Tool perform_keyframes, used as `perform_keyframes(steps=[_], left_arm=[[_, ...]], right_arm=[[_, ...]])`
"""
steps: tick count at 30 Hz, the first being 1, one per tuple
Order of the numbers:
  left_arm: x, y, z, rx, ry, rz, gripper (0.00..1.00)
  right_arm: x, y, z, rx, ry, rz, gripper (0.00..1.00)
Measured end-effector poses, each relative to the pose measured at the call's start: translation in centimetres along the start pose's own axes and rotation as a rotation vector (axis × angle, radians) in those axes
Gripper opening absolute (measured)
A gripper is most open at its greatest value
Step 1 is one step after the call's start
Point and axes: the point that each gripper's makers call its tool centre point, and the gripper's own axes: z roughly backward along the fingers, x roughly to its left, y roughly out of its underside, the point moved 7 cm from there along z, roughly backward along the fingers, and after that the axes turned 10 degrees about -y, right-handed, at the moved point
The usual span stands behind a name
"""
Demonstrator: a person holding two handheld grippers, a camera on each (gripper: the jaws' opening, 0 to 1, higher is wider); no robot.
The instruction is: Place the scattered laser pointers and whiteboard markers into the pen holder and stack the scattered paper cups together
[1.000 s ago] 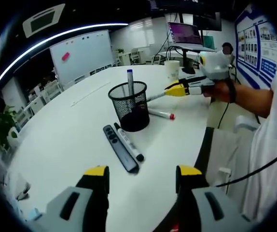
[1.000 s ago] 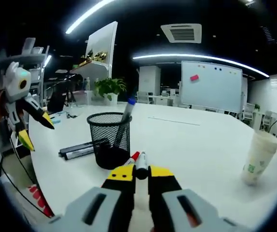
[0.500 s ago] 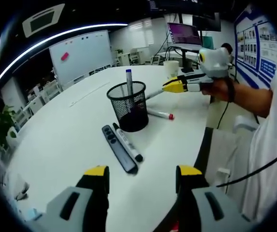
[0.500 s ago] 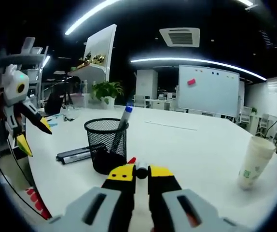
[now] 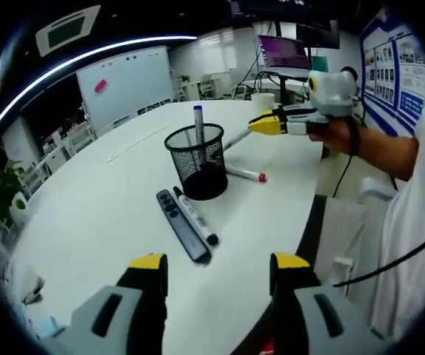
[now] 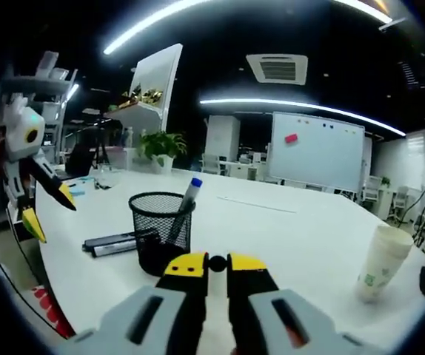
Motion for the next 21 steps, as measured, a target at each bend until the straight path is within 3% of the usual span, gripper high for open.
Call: perform_keyframes(steps=[21], left_arm=[[0.0, 0.1, 0.0, 0.005, -0.005, 0.003, 0.56]], right_arm=[[-0.1, -1.7, 0.4, -0.069, 0.009, 0.033, 0.11]])
